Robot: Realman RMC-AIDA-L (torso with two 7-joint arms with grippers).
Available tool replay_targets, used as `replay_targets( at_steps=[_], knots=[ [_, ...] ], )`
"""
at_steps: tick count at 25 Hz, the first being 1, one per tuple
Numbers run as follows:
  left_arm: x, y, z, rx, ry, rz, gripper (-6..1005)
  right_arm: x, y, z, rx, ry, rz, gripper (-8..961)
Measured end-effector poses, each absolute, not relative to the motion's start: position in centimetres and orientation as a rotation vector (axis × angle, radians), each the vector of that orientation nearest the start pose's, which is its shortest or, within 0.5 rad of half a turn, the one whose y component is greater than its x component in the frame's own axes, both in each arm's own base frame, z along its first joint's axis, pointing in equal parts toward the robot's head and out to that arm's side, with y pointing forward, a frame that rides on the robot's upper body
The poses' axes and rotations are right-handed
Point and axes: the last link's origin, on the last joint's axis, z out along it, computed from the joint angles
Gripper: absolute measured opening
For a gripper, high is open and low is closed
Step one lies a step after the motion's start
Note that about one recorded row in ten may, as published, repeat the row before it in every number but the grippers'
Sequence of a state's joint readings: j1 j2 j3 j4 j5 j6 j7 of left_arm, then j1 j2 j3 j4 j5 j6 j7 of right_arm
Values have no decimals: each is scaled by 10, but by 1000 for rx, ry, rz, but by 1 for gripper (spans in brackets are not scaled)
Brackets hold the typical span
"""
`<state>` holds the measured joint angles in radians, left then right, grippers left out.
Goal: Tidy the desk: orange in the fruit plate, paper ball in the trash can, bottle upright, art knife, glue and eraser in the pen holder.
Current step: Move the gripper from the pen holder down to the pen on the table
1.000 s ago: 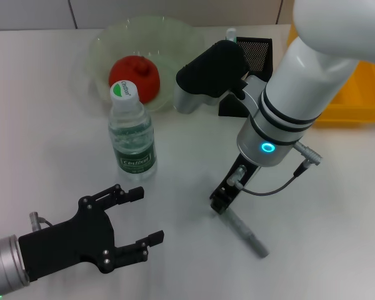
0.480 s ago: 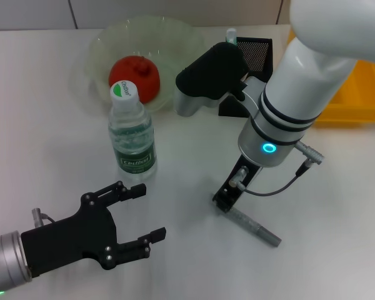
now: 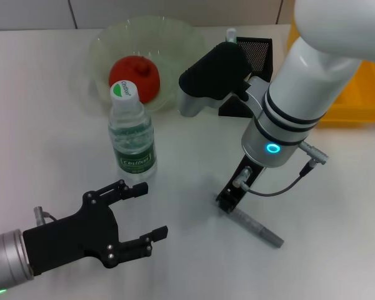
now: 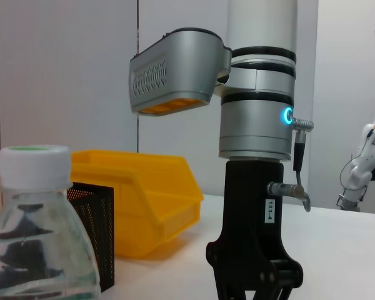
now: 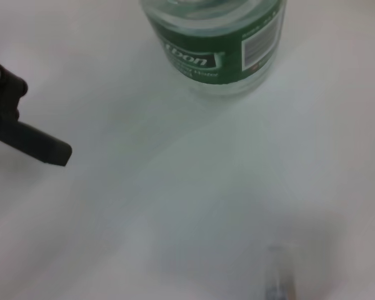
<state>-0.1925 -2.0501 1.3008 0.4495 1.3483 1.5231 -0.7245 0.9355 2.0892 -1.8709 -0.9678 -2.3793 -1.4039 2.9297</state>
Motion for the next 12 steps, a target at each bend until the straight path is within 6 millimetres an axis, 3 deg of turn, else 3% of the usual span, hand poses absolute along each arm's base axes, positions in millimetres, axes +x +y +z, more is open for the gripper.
replay_targets(
  at_steps=[12],
  knots=[
    [-303, 219, -53, -2651, -265, -868, 795, 124, 335, -110, -2690, 975, -823, 312]
  ],
)
